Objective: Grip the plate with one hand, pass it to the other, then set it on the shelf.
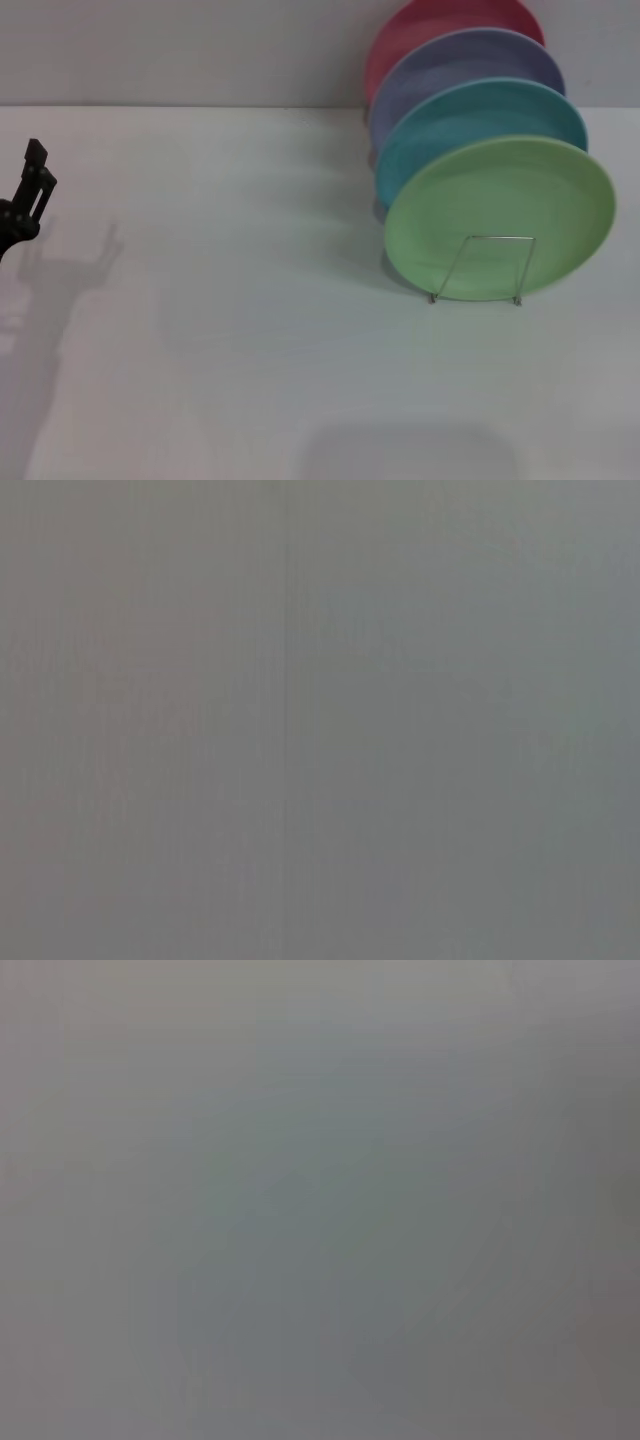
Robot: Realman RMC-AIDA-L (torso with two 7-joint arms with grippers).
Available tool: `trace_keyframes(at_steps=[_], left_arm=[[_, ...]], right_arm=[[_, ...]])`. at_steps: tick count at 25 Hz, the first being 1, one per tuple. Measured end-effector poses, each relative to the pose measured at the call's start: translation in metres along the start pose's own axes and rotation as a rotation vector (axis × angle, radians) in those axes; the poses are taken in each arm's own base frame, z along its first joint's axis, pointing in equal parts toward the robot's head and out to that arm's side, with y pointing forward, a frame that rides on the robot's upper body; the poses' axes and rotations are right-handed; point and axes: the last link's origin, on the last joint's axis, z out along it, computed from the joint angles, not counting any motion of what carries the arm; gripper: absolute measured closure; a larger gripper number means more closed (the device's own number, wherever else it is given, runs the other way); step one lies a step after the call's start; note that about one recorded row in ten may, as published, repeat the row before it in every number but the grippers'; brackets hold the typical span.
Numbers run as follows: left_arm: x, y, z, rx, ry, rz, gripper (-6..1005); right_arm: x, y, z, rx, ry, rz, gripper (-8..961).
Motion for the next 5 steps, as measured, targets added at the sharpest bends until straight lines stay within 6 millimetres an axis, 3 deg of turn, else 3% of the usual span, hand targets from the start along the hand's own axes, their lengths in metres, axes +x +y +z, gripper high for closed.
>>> trace_keyframes(at_steps=[5], left_arm=[[-0.008, 0.004, 0.012, -0.006, -0.061, -0.005, 185]], right_arm=[[0.007, 0.016, 0.02, -0.081, 0.044, -0.06, 244]])
